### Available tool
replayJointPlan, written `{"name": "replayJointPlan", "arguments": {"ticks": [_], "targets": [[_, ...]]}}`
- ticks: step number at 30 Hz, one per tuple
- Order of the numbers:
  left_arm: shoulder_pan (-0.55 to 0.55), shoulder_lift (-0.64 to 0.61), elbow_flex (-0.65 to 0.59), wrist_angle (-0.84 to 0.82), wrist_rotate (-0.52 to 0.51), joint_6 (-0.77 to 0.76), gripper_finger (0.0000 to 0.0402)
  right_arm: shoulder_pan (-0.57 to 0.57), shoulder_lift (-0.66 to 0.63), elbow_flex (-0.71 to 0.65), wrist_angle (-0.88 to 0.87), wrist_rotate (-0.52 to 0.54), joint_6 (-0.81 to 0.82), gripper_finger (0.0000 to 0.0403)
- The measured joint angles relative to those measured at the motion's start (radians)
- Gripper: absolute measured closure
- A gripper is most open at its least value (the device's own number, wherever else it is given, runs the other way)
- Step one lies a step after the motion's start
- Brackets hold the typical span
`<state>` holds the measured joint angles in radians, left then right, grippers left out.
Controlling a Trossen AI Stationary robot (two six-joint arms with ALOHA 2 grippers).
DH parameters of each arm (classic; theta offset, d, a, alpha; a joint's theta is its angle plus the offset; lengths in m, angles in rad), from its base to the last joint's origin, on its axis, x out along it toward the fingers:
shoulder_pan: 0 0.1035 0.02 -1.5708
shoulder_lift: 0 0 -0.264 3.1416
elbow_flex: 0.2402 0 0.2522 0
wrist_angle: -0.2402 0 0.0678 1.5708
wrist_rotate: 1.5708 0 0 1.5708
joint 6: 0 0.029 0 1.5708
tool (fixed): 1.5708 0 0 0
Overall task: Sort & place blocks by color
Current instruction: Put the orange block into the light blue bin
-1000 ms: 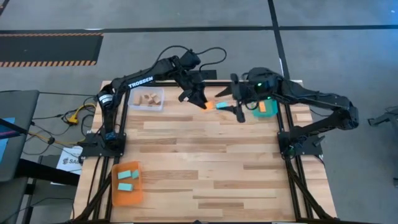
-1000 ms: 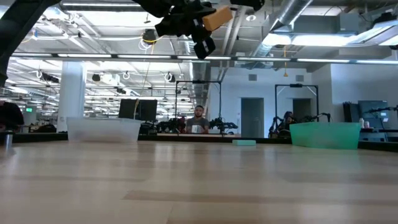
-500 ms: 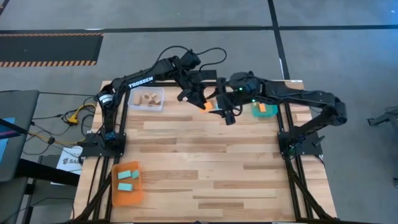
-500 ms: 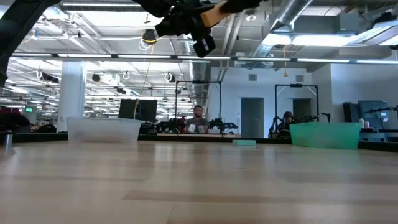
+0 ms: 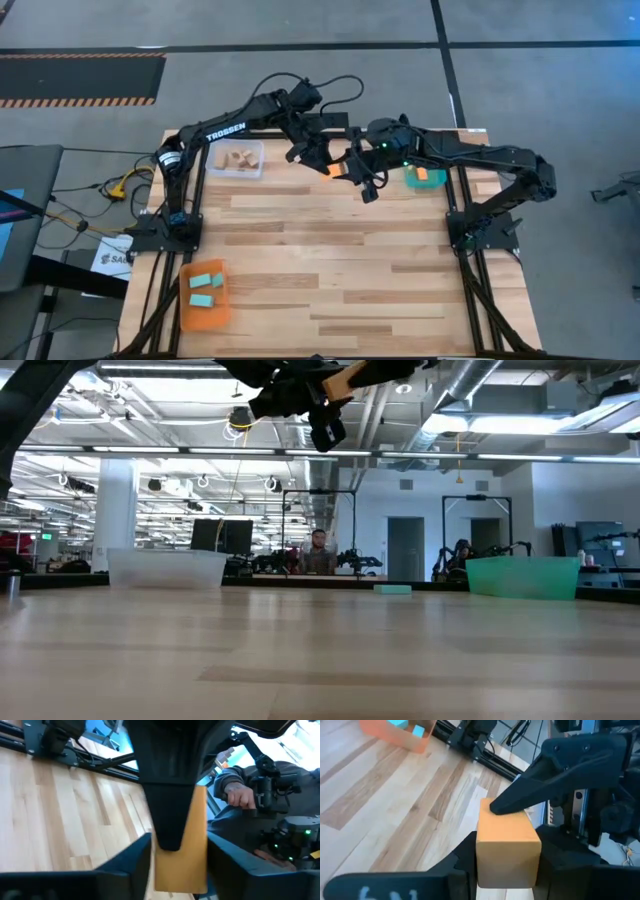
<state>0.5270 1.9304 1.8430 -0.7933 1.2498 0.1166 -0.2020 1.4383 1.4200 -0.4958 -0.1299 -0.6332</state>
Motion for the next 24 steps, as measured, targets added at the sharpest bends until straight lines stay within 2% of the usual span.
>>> {"name": "replayJointPlan", "arguments": {"ticks": [1,4,6,7,13,16,18,20,24], "targets": [[0.0,0.0,0.001,0.0,-0.01,0.0,0.0227,0.0,-0.002,0.0,-0.002,0.0,-0.001,0.0275],[0.005,0.0,0.001,0.001,-0.068,-0.004,0.0171,-0.002,-0.014,0.0,-0.041,0.001,0.009,0.0276],[0.024,-0.004,0.001,-0.016,-0.139,-0.019,0.0144,-0.012,-0.031,0.0,-0.096,0.002,0.035,0.0276],[0.037,-0.012,0.001,-0.042,-0.211,-0.022,0.0135,-0.023,-0.042,0.0,-0.141,0.004,0.062,0.0276],[0.125,-0.056,0.001,-0.236,-0.869,0.073,0.0119,-0.151,-0.082,0.001,-0.513,-0.003,0.215,0.0276],[0.139,-0.068,0.001,-0.293,-1.064,0.077,0.0125,-0.265,-0.076,-0.024,-0.652,0.001,0.276,0.0276],[0.145,-0.068,0.001,-0.307,-1.119,0.078,0.013,-0.348,-0.076,-0.078,-0.676,0.003,0.305,0.0276],[0.148,-0.067,0.001,-0.315,-1.126,0.078,0.0135,-0.435,-0.075,-0.144,-0.675,0.011,0.319,0.0275],[0.14,-0.067,0.001,-0.316,-1.126,0.078,0.0144,-0.589,-0.069,-0.26,-0.66,0.113,0.361,0.0264]]}}
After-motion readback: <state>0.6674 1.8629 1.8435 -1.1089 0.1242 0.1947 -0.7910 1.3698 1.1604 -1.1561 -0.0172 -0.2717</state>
